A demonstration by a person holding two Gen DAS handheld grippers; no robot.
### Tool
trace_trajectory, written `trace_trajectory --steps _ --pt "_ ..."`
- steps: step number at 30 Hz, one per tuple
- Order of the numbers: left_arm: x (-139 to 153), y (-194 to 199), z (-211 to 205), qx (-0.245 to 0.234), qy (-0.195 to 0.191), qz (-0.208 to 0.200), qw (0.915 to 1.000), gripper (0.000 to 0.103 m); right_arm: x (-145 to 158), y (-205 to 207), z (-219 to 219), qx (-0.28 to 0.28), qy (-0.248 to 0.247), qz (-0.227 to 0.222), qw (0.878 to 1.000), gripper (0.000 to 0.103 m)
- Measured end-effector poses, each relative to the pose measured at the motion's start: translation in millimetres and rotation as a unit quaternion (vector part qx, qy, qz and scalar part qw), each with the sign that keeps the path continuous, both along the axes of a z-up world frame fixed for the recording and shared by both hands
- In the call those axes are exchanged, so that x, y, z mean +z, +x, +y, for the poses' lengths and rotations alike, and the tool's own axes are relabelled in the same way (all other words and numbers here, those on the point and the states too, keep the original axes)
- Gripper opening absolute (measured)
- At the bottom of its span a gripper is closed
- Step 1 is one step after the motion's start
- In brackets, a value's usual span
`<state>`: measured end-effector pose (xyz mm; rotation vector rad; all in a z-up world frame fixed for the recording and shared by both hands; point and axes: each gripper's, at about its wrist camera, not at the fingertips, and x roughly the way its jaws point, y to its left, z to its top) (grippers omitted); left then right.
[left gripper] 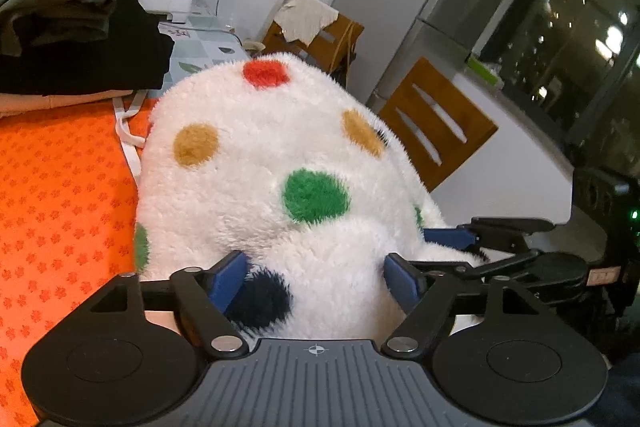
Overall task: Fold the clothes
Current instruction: 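Grasp the rolled polka-dot blanket bundle with both tools from its sides, then lift the blanket bundle with both tools and carry it toward the wooden chair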
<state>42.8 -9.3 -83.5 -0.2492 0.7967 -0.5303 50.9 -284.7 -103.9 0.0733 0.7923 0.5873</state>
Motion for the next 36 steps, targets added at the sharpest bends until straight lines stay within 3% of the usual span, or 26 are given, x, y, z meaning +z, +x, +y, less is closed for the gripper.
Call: trace_trajectory --steps 2,7,12,19,26,29,36 --pt "6 -1 6 0.009 -0.010 -0.009 0.9999 0.096 8 0 -8 -0.006 0.015 -0.003 1.000 0.080" --pt "8 5 43 0.054 -0.020 -0.012 0.9983 0.103 27 -3 -43 -0.042 0.062 0.004 0.997 0.103" --pt "-17 28 81 0.081 -0.067 0.036 0.9937 0.103 16 -6 -93 -0.096 0.121 0.042 0.987 0.102" --pt "-64 56 104 0.068 -0.161 0.113 0.9781 0.103 -42 -5 -134 -0.137 0.238 0.155 0.949 0.103" --pt "-101 73 100 0.002 -0.229 0.173 0.9578 0.103 -104 1 -123 -0.133 0.344 0.250 0.895 0.103" --pt "-110 74 95 -0.017 -0.243 0.190 0.9512 0.103 -121 5 -112 -0.131 0.370 0.275 0.878 0.103" --pt "-127 79 82 -0.019 -0.267 0.208 0.9408 0.103 -138 18 -83 -0.115 0.378 0.297 0.869 0.103"
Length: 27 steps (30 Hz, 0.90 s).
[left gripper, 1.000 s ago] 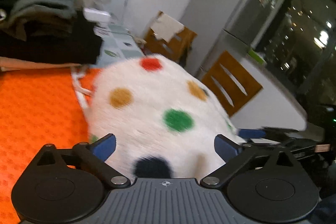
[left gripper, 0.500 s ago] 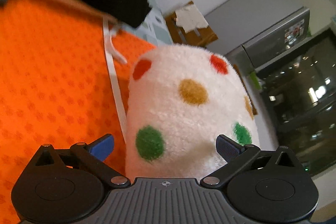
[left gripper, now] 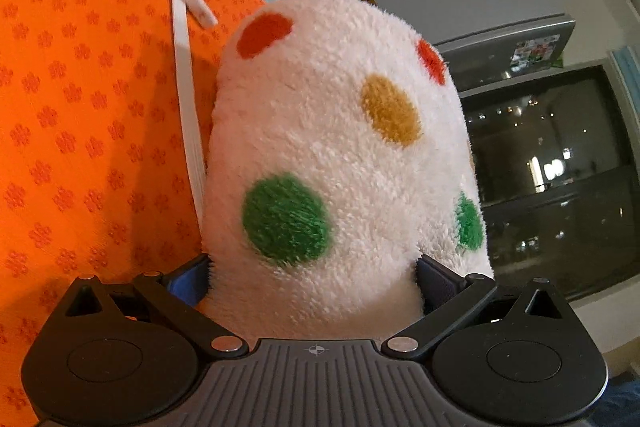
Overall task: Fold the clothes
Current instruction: 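Lift the blanket bundle with both tools and carry it toward the wooden chair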
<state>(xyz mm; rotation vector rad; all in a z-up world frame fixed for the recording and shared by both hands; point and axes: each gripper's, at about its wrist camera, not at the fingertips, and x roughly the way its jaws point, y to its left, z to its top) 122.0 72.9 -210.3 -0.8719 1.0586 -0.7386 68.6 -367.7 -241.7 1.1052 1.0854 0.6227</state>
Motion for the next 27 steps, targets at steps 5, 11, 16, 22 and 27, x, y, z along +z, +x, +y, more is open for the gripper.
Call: trace_trajectory --steps 5,11,16,22,27 --pt "-5 -3 -11 0.004 -0.009 0.001 1.0000 0.103 -3 3 12 0.002 0.022 0.000 1.000 0.103" --pt "6 -8 -31 -0.002 -0.015 -0.011 0.9998 0.103 -10 8 27 -0.004 0.061 0.004 0.998 0.103" --pt "29 -9 -43 0.002 -0.023 -0.029 0.9993 0.103 1 16 49 -0.023 0.090 0.011 0.996 0.103" --pt "80 -5 -49 -0.019 -0.057 -0.069 0.9958 0.103 53 2 61 -0.069 0.134 -0.044 0.988 0.103" --pt "126 3 -77 -0.053 -0.080 -0.103 0.9900 0.103 109 -15 50 -0.102 0.139 -0.097 0.980 0.103"
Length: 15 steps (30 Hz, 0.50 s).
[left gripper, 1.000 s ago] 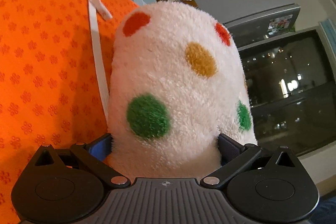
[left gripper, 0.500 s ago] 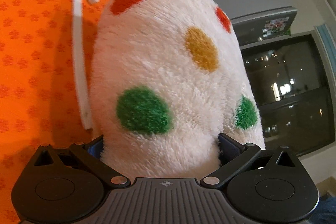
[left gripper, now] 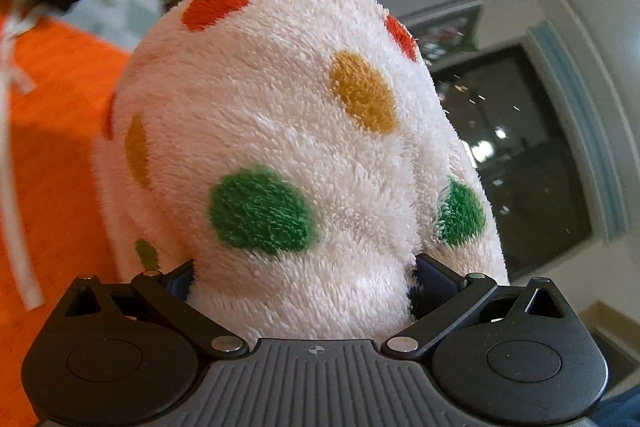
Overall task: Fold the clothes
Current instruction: 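Lift the blanket bundle with both tools and carry it toward the wooden chair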
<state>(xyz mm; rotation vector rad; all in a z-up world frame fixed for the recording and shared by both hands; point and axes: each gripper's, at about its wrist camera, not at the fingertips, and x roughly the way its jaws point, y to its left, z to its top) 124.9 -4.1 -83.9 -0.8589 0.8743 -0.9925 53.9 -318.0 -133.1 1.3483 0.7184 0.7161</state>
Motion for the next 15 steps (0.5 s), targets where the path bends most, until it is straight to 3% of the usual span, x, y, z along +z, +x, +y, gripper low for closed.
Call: trace_trajectory --steps 7,11,15 --pt "38 5 -79 -0.049 -0.020 -0.051 0.9973 0.103 53 -26 -53 -0.054 -0.016 -0.050 0.997 0.103" --pt "44 4 -147 -0.065 -0.031 -0.066 0.9952 0.103 64 -43 -122 -0.072 -0.028 -0.069 0.995 0.103" --pt "39 0 -224 -0.063 -0.041 -0.071 0.9947 0.103 59 -63 -218 -0.074 -0.041 -0.081 0.993 0.103"
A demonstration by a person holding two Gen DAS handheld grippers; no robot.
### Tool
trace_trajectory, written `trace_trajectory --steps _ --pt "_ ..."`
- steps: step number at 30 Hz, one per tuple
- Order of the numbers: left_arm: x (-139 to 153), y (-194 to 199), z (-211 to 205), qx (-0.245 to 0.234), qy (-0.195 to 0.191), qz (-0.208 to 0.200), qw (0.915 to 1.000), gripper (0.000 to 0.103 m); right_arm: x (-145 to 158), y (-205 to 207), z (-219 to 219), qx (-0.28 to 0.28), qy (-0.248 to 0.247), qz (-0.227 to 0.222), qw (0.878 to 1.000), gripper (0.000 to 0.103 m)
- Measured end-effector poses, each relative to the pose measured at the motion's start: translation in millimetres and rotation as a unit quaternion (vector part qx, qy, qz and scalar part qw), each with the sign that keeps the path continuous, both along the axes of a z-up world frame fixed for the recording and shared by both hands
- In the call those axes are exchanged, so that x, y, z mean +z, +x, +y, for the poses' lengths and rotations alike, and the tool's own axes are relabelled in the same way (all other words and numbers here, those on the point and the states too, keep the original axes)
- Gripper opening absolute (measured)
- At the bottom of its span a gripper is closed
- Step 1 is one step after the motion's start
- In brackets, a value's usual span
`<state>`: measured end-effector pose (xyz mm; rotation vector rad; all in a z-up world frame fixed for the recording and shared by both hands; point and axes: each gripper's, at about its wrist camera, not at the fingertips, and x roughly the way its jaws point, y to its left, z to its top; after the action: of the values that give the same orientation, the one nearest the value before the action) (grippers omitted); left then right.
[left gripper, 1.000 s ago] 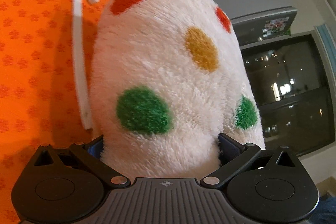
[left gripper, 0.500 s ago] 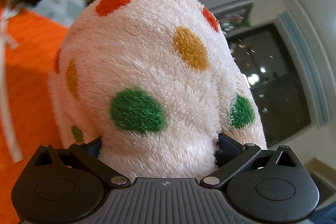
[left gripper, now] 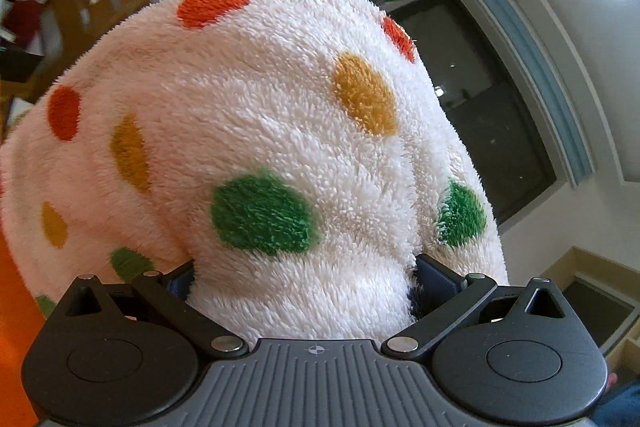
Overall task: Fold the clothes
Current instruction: 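Lift the blanket bundle with both tools and carry it toward the wooden chair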
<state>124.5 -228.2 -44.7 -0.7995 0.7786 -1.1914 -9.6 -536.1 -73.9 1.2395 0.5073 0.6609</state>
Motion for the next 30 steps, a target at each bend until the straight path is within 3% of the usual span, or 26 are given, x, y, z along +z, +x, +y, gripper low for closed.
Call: trace_trajectory --steps 4,13,22,30 --pt "-9 -2 -83 0.008 -0.010 0.020 0.9997 0.103 -13 -29 -99 -0.004 -0.005 0.007 1.000 0.103" --pt "-30 31 -224 -0.019 -0.003 0.049 0.9986 0.103 -32 -43 -257 -0.034 -0.009 0.030 0.999 0.103" --pt "-79 130 -285 -0.050 0.013 0.087 0.9948 0.103 -72 25 -311 -0.072 0.003 0.072 0.995 0.103" --pt "-143 284 -297 -0.089 0.032 0.127 0.9874 0.103 -124 142 -304 -0.136 0.002 0.094 0.986 0.103"
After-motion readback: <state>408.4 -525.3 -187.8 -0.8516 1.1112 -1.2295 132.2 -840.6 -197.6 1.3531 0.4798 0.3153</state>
